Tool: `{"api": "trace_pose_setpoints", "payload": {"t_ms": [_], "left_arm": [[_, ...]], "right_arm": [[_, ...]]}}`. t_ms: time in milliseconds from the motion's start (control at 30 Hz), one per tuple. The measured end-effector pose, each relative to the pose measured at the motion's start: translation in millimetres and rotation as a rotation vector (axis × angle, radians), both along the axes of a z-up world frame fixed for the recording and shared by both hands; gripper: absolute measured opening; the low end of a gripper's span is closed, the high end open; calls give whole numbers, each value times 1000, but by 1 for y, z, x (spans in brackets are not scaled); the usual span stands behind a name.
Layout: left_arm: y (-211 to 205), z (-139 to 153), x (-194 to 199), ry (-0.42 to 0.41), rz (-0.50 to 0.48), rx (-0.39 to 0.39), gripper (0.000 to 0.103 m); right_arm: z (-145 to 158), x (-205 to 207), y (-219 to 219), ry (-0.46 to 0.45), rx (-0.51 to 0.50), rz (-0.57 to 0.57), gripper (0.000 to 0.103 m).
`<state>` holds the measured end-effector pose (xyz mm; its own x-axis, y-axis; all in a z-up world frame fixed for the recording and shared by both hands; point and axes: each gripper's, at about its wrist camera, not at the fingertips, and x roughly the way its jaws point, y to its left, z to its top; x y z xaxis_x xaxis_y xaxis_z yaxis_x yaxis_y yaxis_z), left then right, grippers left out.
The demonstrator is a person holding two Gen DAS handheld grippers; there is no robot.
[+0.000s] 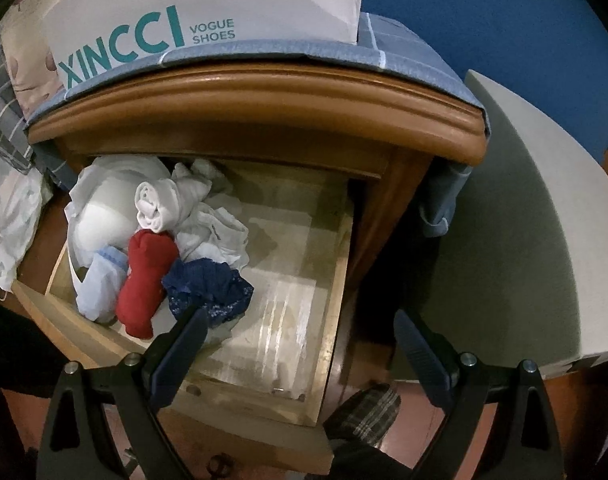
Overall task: Take underwear out of drawer
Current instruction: 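Lift the purple underwear with the left tool up over the shoe box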
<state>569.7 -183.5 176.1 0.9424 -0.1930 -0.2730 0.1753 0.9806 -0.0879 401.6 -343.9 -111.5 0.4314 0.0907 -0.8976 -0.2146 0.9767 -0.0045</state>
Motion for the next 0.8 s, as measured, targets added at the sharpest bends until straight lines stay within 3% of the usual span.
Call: {"api": "trace_pose_setpoints", "payload": {"t_ms": [167, 400, 800], "left_arm": [[-21, 14, 30, 31, 57, 35, 11], [-34, -14, 72, 91, 133, 96, 11], [-4, -51, 108, 184, 212, 92, 12]], "right_arm": [[2, 0, -1, 2, 21, -6, 97], [5, -3, 3, -7, 27, 9, 97], [5, -3, 6, 2, 48, 19, 97]]}}
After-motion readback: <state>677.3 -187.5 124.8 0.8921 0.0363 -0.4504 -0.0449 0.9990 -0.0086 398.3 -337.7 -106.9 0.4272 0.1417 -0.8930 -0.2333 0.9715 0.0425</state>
